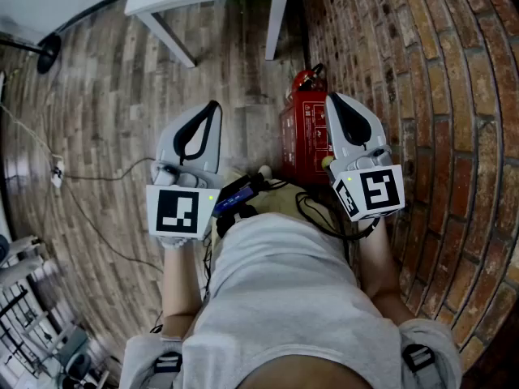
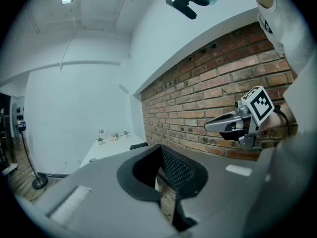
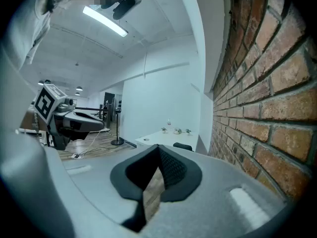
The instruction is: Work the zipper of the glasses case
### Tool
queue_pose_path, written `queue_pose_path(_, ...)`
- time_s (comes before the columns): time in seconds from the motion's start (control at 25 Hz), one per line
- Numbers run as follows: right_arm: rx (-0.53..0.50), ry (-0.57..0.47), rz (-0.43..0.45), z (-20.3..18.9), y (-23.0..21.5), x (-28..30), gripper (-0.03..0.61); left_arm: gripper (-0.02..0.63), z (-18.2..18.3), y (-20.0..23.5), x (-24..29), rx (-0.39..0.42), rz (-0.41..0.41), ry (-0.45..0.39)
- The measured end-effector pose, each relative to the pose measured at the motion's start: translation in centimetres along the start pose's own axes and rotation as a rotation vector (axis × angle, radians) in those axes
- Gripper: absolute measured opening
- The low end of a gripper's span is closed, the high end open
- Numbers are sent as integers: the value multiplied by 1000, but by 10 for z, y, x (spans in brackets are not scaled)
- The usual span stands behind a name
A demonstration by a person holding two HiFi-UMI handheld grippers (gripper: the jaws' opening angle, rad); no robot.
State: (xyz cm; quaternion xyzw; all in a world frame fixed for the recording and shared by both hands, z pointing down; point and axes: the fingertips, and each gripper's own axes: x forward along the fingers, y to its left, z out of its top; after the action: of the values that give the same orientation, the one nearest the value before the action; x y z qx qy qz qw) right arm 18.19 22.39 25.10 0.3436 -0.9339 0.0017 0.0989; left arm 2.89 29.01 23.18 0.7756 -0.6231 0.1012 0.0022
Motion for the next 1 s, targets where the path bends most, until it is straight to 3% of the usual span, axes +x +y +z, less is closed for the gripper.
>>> queue_pose_path(1.0, 42, -8, -17, -1, 0, 1, 3, 1, -2, -1, 5, -27, 14, -1)
